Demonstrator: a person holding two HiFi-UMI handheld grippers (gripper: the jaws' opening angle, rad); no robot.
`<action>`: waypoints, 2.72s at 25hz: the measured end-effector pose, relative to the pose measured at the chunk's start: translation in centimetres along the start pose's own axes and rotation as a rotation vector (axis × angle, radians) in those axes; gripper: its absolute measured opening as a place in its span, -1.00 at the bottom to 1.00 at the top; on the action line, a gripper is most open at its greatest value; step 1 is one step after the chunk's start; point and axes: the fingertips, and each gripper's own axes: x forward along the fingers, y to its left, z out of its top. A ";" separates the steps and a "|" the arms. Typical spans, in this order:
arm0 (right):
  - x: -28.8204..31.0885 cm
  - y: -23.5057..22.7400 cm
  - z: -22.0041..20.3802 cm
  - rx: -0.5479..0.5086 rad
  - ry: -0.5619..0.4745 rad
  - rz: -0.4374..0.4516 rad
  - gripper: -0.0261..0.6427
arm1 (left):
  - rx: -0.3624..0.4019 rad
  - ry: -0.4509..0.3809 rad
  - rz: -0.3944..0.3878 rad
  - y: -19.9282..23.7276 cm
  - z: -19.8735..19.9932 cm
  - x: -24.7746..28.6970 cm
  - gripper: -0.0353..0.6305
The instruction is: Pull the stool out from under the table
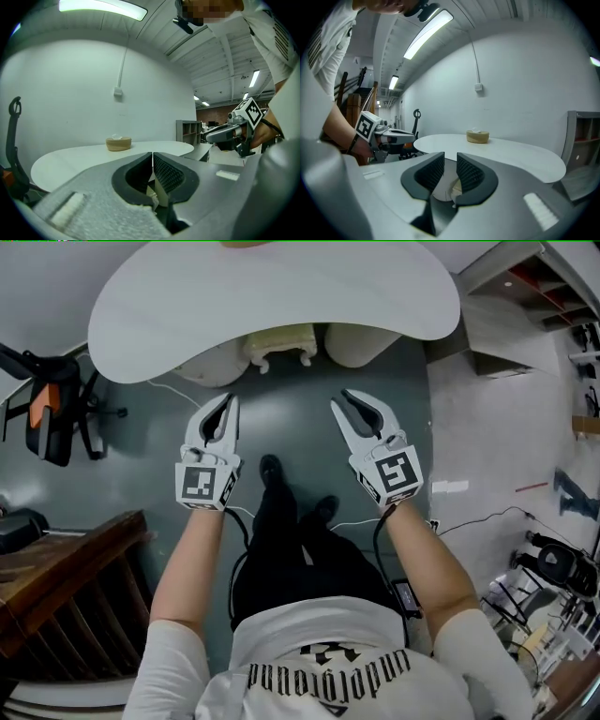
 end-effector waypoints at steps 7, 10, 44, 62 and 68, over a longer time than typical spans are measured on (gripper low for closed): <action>5.9 -2.9 -8.6 -0.008 0.006 0.012 -0.60 | -0.002 0.014 0.012 2.2 -9.1 4.7 -0.76; 8.7 -4.3 -13.0 -0.026 0.002 0.017 -0.56 | -0.007 0.026 -0.001 2.8 -14.5 7.3 -0.73; 38.6 -19.0 -59.3 -0.057 0.035 -0.017 0.05 | 0.002 0.040 0.004 16.6 -62.3 32.5 0.08; 44.5 -22.7 -65.1 -0.042 0.157 -0.058 -0.01 | -0.033 0.101 0.028 17.8 -67.6 37.0 0.07; 44.3 -22.3 -65.0 -0.037 0.159 -0.070 -0.15 | -0.014 0.122 0.023 17.8 -67.6 36.6 0.01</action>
